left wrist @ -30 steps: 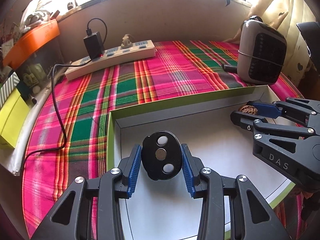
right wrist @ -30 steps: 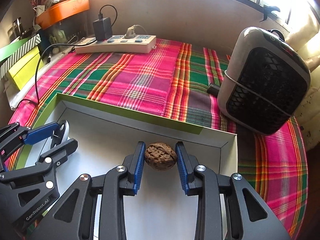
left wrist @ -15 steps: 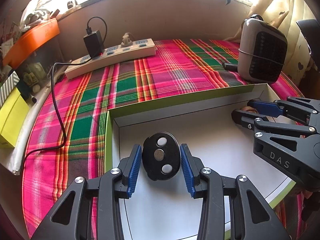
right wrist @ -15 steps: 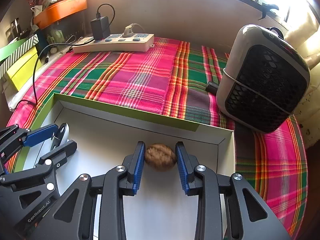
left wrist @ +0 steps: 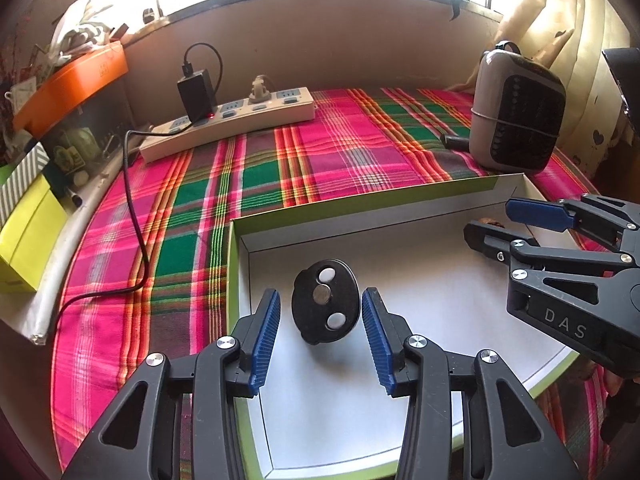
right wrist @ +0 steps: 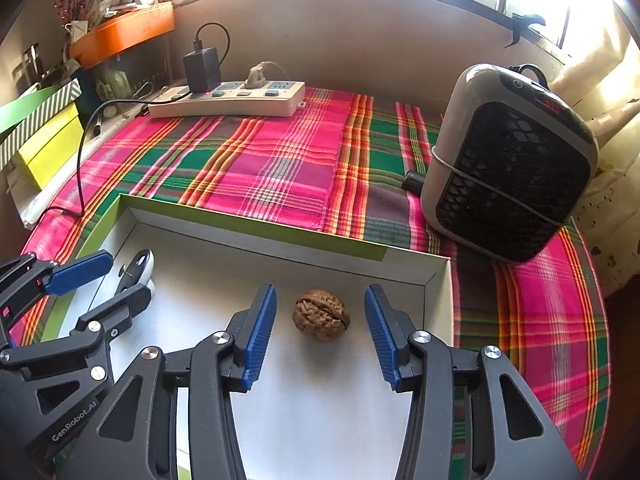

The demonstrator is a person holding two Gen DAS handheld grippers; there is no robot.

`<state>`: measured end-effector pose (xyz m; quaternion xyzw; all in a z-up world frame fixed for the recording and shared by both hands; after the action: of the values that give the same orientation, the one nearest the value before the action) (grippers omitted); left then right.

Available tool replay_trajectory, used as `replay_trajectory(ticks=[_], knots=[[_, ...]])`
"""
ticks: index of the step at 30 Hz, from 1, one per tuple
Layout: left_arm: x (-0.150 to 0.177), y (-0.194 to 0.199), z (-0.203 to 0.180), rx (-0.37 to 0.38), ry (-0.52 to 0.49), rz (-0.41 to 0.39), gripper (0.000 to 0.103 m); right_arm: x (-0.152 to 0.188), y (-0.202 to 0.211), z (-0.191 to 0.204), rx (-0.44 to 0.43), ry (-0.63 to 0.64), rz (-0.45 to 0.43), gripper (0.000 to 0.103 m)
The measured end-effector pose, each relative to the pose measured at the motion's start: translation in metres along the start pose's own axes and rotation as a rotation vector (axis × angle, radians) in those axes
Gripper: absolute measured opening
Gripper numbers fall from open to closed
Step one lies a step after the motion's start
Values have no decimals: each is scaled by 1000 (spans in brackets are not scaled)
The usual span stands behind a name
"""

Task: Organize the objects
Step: 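Open both grippers to drop the walnut and black disc into the tray, then withdraw both grippers from the tray toward the remaining objects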

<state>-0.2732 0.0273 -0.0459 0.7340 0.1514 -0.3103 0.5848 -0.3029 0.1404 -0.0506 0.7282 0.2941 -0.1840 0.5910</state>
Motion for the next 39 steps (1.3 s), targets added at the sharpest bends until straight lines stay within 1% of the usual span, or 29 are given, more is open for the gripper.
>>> replay_trajectory(ticks=[11,15,25,28,33,39], knots=[[5,26,-1,9,7,-42,41,7,22,-7,-9,-36,-21,47],[10,38,1,13,9,-56,42,12,38,-9,-11,-40,-50,47],[30,68,14,14,46,-99,42,40,69,-14,-31,-62,-75,47],[38,77,19,25,58,-111,42,51,79,-14,-46,-65,-81,47],[52,85,27,32,79,-109,42,71,89,-13,-60,-70,-76,47],[74,86,28,69,109,-91,42,91,99,-11,-69,-65,-70,48]])
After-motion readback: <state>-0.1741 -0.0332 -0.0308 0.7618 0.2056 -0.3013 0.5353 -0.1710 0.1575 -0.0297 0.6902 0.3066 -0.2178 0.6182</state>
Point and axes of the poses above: each gripper's, at about its wrist camera, not at the fingertips, and y roughly against the way its jaws point, z to its left, x to its underside, the point moved 9 cm from there along -y, roughly the way its jaws point, and after that the axes turned 14 degrees about x, right-handed, at the moved point
